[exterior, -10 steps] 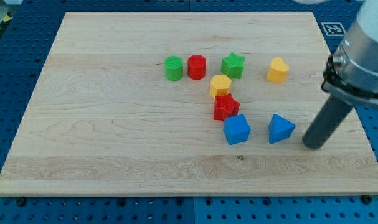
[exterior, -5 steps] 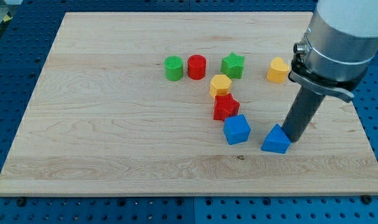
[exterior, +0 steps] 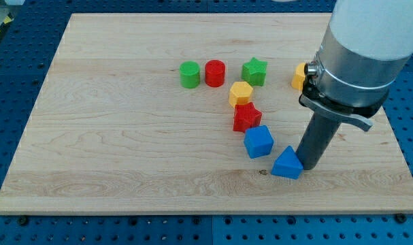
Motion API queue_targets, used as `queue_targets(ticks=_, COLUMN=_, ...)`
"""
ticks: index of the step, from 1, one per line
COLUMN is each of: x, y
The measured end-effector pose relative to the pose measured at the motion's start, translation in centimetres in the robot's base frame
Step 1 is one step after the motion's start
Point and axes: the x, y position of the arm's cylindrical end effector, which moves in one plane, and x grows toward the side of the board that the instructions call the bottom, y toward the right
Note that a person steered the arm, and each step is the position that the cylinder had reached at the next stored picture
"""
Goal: Move blue triangle to the blue cube
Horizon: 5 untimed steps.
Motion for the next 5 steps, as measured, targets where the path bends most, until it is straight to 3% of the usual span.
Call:
queue_targets(ticks=3, x=0.1, y=-3.5)
queue_targets(ticks=5, x=-0.6, y=-2.3)
